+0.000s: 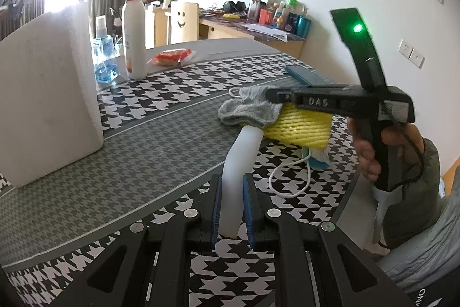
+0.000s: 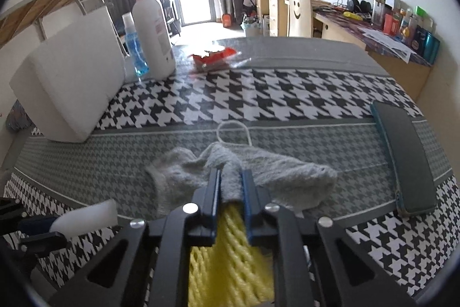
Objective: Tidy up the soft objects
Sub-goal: 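Lower the right gripper onto the grey cloth and close it, then lift the grey cloth with the right gripper while the left holds the white tube, then carry the white tube and grey cloth in both grippers over the foam box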
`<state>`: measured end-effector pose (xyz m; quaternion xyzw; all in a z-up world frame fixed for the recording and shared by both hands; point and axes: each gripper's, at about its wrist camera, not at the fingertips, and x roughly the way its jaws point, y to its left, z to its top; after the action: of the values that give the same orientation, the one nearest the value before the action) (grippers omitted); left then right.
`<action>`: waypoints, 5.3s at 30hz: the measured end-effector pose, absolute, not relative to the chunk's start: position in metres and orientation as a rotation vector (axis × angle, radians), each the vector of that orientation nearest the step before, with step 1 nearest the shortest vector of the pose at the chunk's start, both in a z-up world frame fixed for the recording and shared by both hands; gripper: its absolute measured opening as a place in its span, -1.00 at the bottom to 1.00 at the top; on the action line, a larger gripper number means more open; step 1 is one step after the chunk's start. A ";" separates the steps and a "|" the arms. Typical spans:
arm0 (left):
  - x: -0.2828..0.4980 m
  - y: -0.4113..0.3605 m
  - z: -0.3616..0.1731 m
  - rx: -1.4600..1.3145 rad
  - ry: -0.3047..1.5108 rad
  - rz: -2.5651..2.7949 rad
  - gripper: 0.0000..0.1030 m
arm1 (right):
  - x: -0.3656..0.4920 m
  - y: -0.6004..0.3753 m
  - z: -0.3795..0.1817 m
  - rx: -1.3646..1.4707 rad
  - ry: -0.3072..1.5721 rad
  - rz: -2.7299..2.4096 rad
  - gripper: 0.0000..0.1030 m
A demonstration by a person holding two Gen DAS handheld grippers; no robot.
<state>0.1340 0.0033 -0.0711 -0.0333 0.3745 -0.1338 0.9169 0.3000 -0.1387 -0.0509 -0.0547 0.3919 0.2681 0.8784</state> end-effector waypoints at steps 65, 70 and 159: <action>0.106 0.040 -0.023 -0.071 0.644 -0.138 -0.69 | 0.277 -0.141 0.032 -0.029 0.616 0.646 -0.79; 0.106 0.045 -0.016 -0.073 0.629 -0.127 -0.69 | 0.269 -0.141 0.045 -0.015 0.577 0.647 -0.79; 0.166 0.128 0.099 -0.057 0.428 0.283 -0.69 | 0.276 -0.041 0.144 -0.113 0.404 0.808 -0.79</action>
<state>0.1658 0.1284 0.0994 -0.0284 0.2116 0.1399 0.9669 0.2759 -0.0407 0.1437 -0.0547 0.1952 0.3900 0.8982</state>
